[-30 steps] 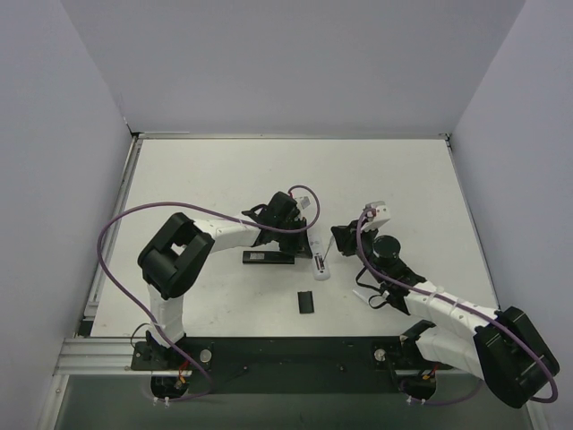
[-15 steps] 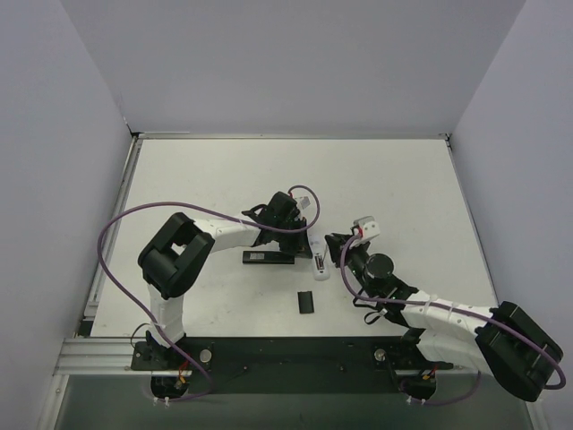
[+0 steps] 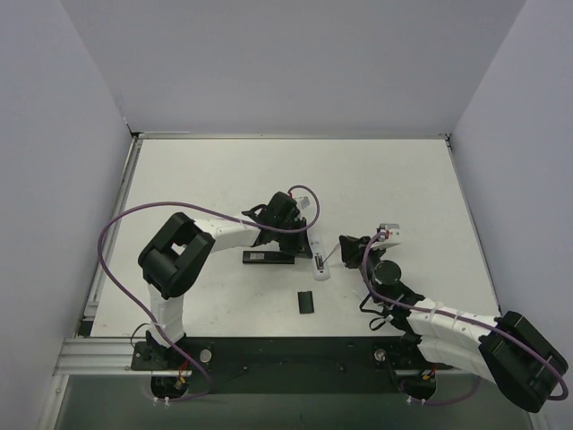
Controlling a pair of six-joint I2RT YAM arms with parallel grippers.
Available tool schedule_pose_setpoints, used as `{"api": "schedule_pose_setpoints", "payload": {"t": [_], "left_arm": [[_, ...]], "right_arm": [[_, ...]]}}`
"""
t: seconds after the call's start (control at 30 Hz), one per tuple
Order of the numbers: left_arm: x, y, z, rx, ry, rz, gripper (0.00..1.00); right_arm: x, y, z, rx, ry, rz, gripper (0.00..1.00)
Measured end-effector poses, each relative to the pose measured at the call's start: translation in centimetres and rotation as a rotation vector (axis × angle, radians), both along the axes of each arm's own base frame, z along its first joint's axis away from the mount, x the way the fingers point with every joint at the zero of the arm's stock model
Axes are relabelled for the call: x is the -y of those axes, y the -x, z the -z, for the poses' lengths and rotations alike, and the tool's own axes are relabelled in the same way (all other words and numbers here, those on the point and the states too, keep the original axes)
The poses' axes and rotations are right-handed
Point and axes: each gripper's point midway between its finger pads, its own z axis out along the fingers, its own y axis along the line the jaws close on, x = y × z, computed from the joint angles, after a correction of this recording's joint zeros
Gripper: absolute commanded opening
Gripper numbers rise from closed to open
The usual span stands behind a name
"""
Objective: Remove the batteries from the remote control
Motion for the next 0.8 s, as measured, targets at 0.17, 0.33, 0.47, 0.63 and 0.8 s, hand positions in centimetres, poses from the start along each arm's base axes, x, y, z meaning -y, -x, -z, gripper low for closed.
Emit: {"api": "schedule_pose_setpoints", "payload": {"t": [0.17,0.33,0.47,0.63,0.8], "left_arm": [[0.0,0.0,0.0,-0.002,0.002,-0.001,0.16],[0.1,0.0,0.0,-0.005,0.004,-0.003,0.16],[0.1,0.0,0.0,-0.008,0.004,-0.006,0.16],[0.1,0.0,0.1,-0.011,0.007,-0.011,0.17],[0.1,0.0,0.1,-0.011,0.008,-0.012,0.17]], "right_arm": [[1.4,-1.1,1.0,-0.064,-0.105,0.057,0.00],[1.9,-1.8,1.9,-0.115,-0.186,0.072,0.00],[1.9,-2.1,2.0,-0.127,-0.227,0.079,0.00],[2.4,-2.4,2.6,-0.157,-0.274,0.119,0.00],[2.9,-2.6,3.3,-0.187,-0.329,0.171,0.00]]}}
